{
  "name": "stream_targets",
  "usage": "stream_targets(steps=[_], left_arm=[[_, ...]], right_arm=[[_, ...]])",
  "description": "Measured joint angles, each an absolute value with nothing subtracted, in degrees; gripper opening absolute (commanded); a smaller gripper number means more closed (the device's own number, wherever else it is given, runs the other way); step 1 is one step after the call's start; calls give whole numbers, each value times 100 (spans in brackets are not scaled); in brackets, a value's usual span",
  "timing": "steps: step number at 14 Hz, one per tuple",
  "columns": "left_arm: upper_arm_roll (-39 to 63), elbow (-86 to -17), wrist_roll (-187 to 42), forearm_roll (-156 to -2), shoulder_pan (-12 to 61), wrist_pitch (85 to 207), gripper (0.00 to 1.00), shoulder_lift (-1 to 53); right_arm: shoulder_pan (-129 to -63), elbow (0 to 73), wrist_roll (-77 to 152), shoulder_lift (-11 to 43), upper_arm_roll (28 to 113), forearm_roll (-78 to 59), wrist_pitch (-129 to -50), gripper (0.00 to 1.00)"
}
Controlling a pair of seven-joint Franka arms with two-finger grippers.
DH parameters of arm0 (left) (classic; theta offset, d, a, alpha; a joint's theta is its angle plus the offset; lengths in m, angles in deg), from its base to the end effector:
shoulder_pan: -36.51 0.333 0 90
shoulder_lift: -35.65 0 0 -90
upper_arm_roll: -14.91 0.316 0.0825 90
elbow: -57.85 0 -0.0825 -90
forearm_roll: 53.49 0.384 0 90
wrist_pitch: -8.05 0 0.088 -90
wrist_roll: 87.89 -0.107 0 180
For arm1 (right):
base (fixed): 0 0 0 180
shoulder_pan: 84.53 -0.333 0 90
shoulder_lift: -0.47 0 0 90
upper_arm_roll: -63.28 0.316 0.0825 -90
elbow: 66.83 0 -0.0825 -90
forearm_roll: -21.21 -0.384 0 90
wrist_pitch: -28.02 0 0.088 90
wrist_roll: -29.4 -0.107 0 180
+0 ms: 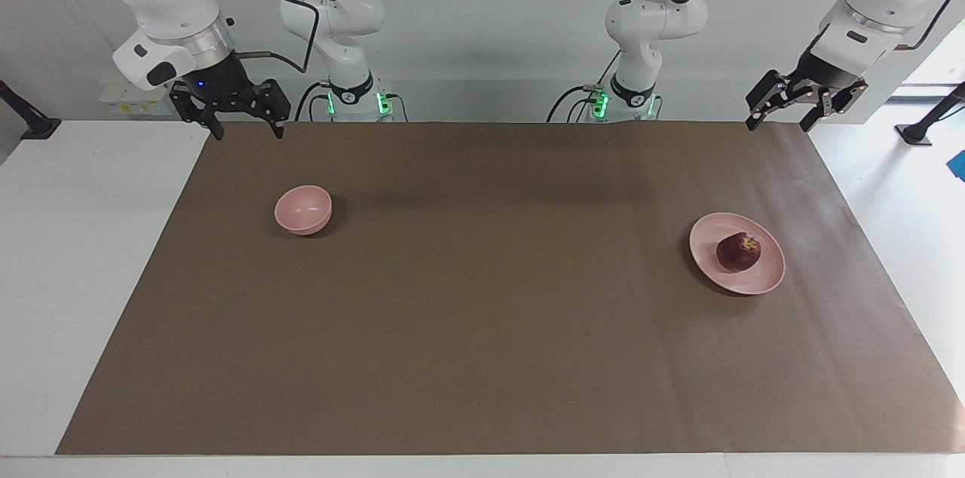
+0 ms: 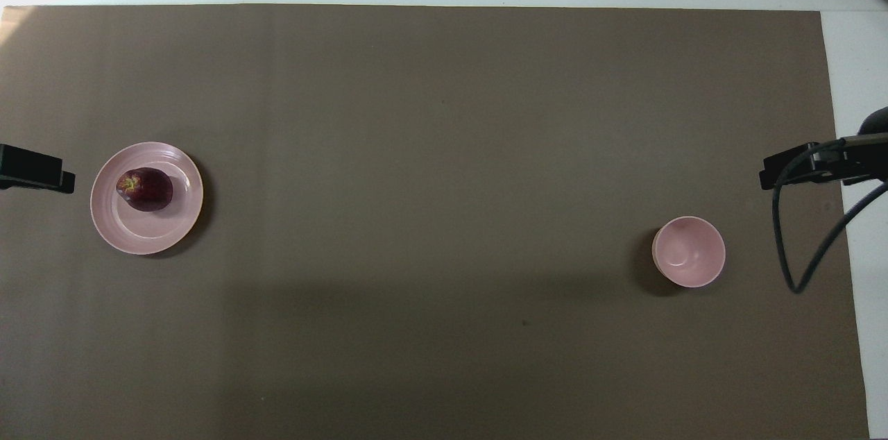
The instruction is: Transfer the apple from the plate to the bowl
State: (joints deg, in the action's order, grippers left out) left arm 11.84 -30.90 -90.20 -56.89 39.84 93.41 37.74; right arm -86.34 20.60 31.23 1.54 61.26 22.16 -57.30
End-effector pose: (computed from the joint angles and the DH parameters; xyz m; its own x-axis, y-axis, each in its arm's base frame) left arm 0.5350 -0.0049 0.6477 0.9990 -0.0404 -0.0203 -0.0392 -0.9975 0.0581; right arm 0.5520 -0.0037 0.6282 0.9981 0.0269 -0.0560 0.0278 -0.9995 0.0155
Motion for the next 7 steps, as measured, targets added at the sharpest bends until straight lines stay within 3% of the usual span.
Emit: stream_targets(steps=[7], left_arm=[[1128, -3100, -9019, -5688, 3971, 9307, 100, 3774]], right_arm=[[-8634, 2060, 3123, 154, 6127, 2216, -5730, 100]])
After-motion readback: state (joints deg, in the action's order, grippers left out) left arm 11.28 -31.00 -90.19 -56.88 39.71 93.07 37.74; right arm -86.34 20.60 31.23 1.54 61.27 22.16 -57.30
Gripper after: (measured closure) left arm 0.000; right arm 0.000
